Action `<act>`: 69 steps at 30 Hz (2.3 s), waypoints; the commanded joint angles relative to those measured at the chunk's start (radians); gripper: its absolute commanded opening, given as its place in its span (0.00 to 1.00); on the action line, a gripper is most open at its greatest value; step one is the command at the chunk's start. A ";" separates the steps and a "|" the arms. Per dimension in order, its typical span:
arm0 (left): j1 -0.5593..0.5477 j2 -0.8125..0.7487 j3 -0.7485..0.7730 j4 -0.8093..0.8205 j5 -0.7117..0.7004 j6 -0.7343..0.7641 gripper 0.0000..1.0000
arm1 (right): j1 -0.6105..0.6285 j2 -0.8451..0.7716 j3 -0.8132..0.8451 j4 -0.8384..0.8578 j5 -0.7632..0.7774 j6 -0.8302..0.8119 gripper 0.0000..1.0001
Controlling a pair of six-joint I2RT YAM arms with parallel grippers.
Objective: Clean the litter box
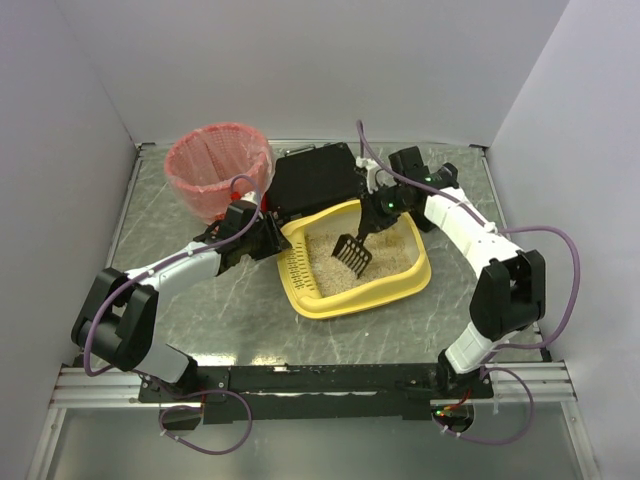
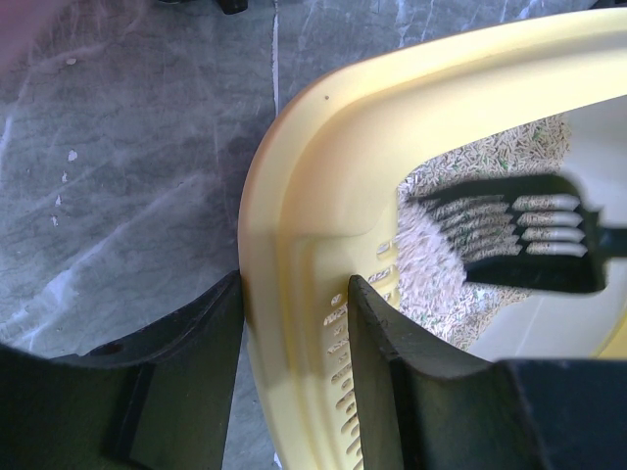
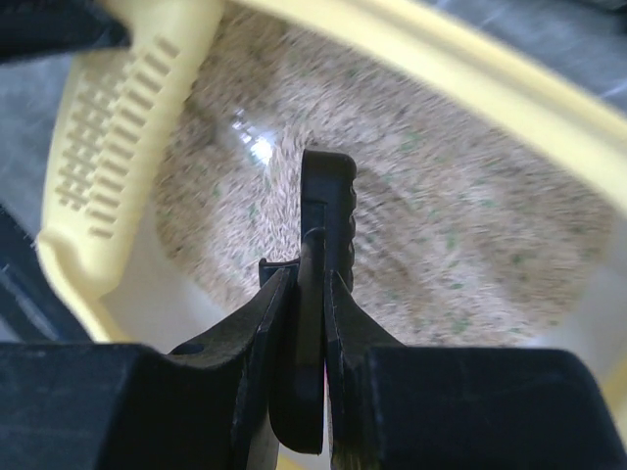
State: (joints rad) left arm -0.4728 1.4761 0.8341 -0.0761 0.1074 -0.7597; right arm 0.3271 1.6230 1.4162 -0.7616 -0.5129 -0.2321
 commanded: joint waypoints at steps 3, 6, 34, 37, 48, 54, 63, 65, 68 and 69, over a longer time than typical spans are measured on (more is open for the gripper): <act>-0.013 0.038 -0.039 -0.148 -0.060 0.062 0.48 | 0.026 -0.022 -0.072 -0.100 -0.214 -0.035 0.00; -0.015 0.036 -0.040 -0.152 -0.061 0.057 0.48 | 0.038 -0.002 -0.091 -0.093 -0.291 0.005 0.00; -0.089 0.035 -0.046 -0.212 -0.104 0.011 0.48 | -0.020 0.068 -0.151 0.246 -0.466 0.462 0.00; -0.089 0.027 -0.044 -0.226 -0.104 0.013 0.48 | -0.057 0.035 -0.155 0.257 -0.431 0.490 0.00; -0.087 0.000 -0.056 -0.240 -0.104 0.014 0.48 | -0.138 -0.043 -0.146 0.205 -0.243 0.432 0.00; -0.089 -0.002 -0.061 -0.237 -0.104 0.010 0.49 | -0.178 -0.083 -0.148 0.238 -0.219 0.451 0.00; -0.087 0.004 -0.047 -0.238 -0.104 0.013 0.49 | -0.255 -0.186 -0.175 0.341 -0.237 0.537 0.00; -0.089 -0.003 -0.041 -0.244 -0.104 0.011 0.50 | -0.273 -0.222 -0.184 0.347 -0.234 0.557 0.00; -0.089 -0.019 -0.035 -0.251 -0.104 0.008 0.54 | -0.305 -0.281 -0.230 0.398 -0.262 0.624 0.00; -0.089 -0.025 -0.035 -0.254 -0.104 0.004 0.55 | -0.310 -0.296 -0.271 0.421 -0.278 0.649 0.00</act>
State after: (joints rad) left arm -0.5365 1.4498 0.8291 -0.1051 -0.0051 -0.8051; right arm 0.0483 1.4124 1.2156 -0.4511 -0.7311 0.3099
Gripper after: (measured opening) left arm 0.533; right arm 0.229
